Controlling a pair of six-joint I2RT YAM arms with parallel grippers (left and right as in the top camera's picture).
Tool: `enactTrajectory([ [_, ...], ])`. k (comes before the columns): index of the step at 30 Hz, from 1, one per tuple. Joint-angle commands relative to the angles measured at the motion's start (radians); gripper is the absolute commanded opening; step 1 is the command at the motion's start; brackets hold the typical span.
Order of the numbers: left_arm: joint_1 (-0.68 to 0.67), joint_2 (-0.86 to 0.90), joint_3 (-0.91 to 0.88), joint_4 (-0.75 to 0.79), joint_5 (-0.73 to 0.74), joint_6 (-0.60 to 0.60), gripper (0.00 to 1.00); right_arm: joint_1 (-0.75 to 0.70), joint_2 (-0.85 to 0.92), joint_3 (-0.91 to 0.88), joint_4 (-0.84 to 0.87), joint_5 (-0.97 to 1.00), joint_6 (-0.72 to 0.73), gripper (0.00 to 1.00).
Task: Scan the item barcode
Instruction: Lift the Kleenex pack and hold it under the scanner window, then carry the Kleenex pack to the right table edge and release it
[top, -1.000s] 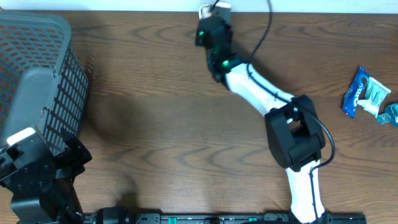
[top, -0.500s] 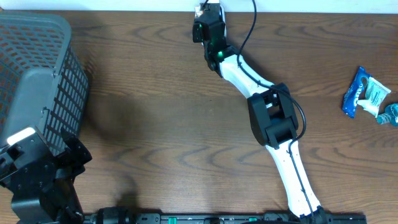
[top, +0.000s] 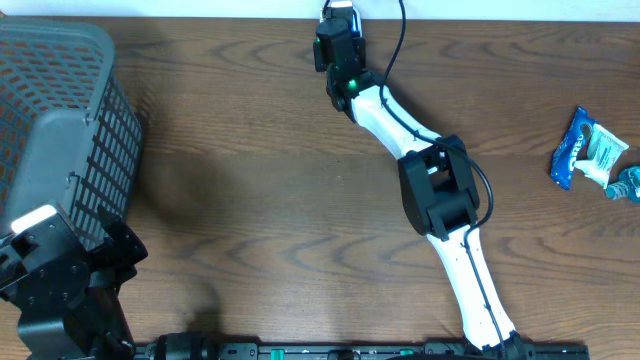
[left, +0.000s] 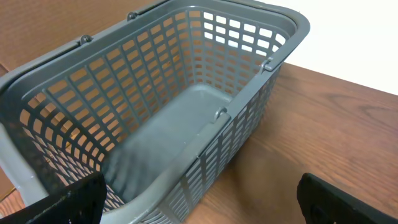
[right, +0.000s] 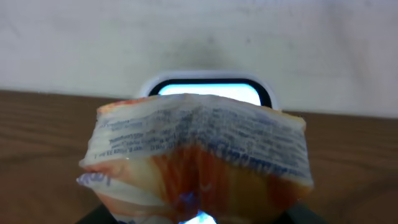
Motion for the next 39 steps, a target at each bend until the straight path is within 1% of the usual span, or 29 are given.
enactTrajectory([
  [1,0.004,-0.001,-0.002,-0.002,-0.004,-0.005,0.98,0.0,-0.158,0.005,-0.142,0.034,0.003,0.44],
  [3,0.004,-0.001,-0.002,-0.002,-0.004,-0.005,0.98,-0.004,-0.233,0.005,-0.263,0.034,0.015,0.43],
  [4,0.004,-0.001,-0.002,-0.002,-0.004,-0.005,0.98,-0.008,-0.301,0.005,-0.384,0.034,0.018,0.41],
  [5,0.004,-0.001,-0.002,-0.002,-0.003,-0.005,0.98,-0.011,-0.329,0.005,-0.442,0.034,0.026,0.4],
  [9,0.004,-0.001,-0.002,-0.002,-0.004,-0.005,0.98,-0.039,-0.487,0.005,-0.822,0.025,0.127,0.37],
  [12,0.004,-0.001,-0.002,-0.002,-0.004,-0.005,0.98,-0.078,-0.56,0.005,-1.08,-0.036,0.18,0.37],
  [15,0.004,-0.001,-0.002,-0.002,-0.004,-0.005,0.98,-0.158,-0.589,0.005,-1.367,-0.082,0.201,0.35],
  [16,0.004,-0.001,-0.002,-0.002,-0.004,-0.005,0.98,-0.199,-0.586,-0.005,-1.442,-0.078,0.2,0.33],
  [17,0.004,-0.001,-0.002,-0.002,-0.004,-0.005,0.98,-0.216,-0.586,-0.016,-1.459,-0.072,0.2,0.33],
  [19,0.004,-0.001,-0.002,-0.002,-0.004,-0.005,0.98,-0.292,-0.586,-0.067,-1.461,-0.032,0.201,0.4],
  [21,0.004,-0.001,-0.002,-0.002,-0.004,-0.005,0.98,-0.358,-0.586,-0.125,-1.4,0.005,0.2,0.44],
  [22,0.004,-0.001,-0.002,-0.002,-0.004,-0.005,0.98,-0.384,-0.586,-0.152,-1.369,0.018,0.2,0.44],
  [25,0.004,-0.001,-0.002,-0.002,-0.004,-0.005,0.98,-0.498,-0.586,-0.283,-1.194,0.026,0.2,0.43],
  [27,0.004,-0.001,-0.002,-0.002,-0.003,-0.005,0.98,-0.599,-0.586,-0.416,-1.03,0.026,0.197,0.42],
  [28,0.004,-0.001,-0.002,-0.002,-0.004,-0.005,0.98,-0.616,-0.586,-0.44,-1.003,0.026,0.197,0.41],
  [29,0.004,-0.001,-0.002,-0.002,-0.004,-0.005,0.98,-0.663,-0.586,-0.501,-0.932,0.023,0.197,0.41],
  [32,0.004,-0.001,-0.002,-0.002,-0.004,-0.005,0.98,-0.747,-0.586,-0.623,-0.798,-0.077,0.197,0.41],
  [36,0.004,-0.001,-0.002,-0.002,-0.004,-0.005,0.98,-0.801,-0.586,-0.74,-0.684,-0.214,0.198,0.38],
  [39,0.004,-0.001,-0.002,-0.002,-0.004,-0.005,0.98,-0.809,-0.586,-0.81,-0.651,-0.203,0.232,0.38],
])
